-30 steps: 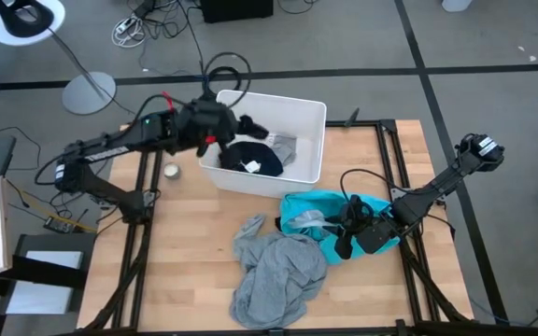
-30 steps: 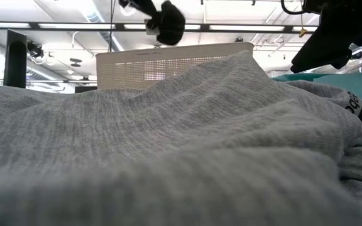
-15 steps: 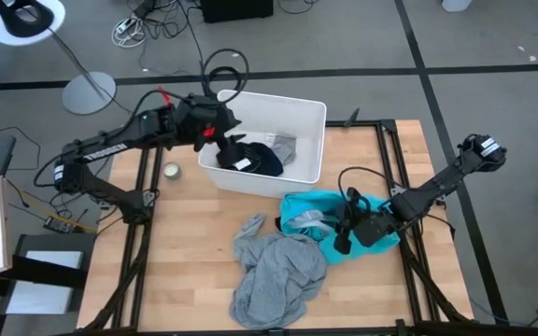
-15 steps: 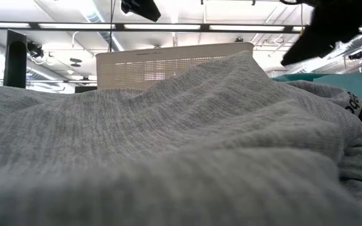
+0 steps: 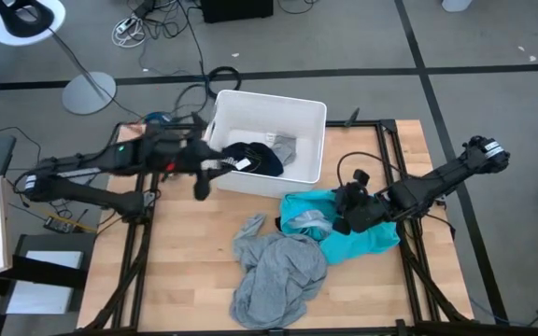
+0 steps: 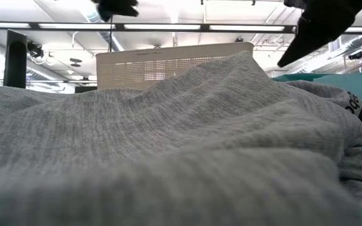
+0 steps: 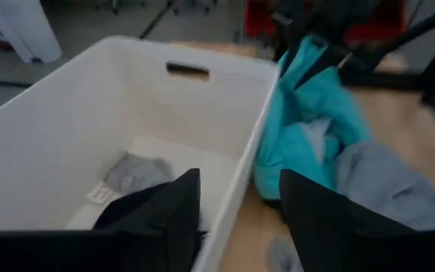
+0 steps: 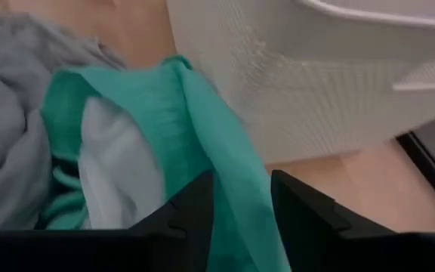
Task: Sort clothes
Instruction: Put the light blue shorts into the laundry bin
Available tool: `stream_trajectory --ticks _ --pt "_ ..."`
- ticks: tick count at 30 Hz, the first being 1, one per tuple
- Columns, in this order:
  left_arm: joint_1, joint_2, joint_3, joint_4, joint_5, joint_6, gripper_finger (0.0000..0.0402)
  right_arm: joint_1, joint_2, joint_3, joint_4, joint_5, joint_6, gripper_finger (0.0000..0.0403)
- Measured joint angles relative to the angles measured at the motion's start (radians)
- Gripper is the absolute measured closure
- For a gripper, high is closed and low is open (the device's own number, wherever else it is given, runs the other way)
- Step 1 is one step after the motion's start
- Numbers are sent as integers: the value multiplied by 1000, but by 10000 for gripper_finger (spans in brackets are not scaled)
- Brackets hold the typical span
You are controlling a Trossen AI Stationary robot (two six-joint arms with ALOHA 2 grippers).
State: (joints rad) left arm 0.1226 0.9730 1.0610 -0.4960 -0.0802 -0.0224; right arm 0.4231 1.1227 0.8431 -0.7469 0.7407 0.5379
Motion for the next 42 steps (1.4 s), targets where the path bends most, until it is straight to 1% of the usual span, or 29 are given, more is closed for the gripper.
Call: stream_trajectory --ticks 2,5,8,12,14,17,20,22,24,25,27,29,30,32,33,34,37,39,42 --pt "-37 -78 -57 35 -35 -43 214 -4 -1 41 -86 -17 15 248" --pt "-117 -168 -107 37 -117 -90 214 -9 -1 86 -173 -45 20 218" --pt "-216 -222 -131 35 -200 -126 214 -10 -1 96 -254 -59 53 183" --pt "-368 -251 -168 62 -349 -150 214 -14 -1 54 -331 -88 184 137" --pt "-437 -250 -192 75 -434 -165 214 -14 -1 22 -330 -91 233 118" --pt "-519 -247 -234 90 -540 -186 214 -23 -1 -42 -288 -92 252 94" --pt "-567 -253 -281 120 -639 -195 214 -48 0 -124 -189 -135 251 83" --pt "-582 -261 -307 144 -682 -194 214 -68 0 -182 -126 -171 265 84" --pt "-584 -272 -326 165 -703 -194 214 -87 0 -228 -42 -207 289 98" --pt "-584 -278 -334 169 -711 -197 214 -94 0 -248 1 -224 295 111" --pt "-583 -282 -353 170 -724 -219 214 -98 1 -286 98 -250 298 154" --pt "-583 -281 -371 170 -741 -232 214 -99 3 -315 191 -269 297 218" --pt "-583 -281 -380 170 -750 -243 214 -99 3 -324 220 -279 298 259" --pt "-583 -282 -399 172 -768 -264 214 -98 3 -328 235 -309 297 345" --pt "-583 -282 -408 171 -779 -276 214 -97 3 -322 229 -323 296 372" --pt "-583 -281 -417 170 -792 -292 214 -93 3 -311 218 -330 297 381" --pt "-583 -280 -443 189 -807 -327 214 -74 3 -223 152 -344 299 386" --pt "-583 -280 -468 227 -808 -333 214 -56 3 -132 60 -336 289 387" --pt "-583 -280 -508 282 -809 -326 214 -22 3 45 -98 -289 266 387"
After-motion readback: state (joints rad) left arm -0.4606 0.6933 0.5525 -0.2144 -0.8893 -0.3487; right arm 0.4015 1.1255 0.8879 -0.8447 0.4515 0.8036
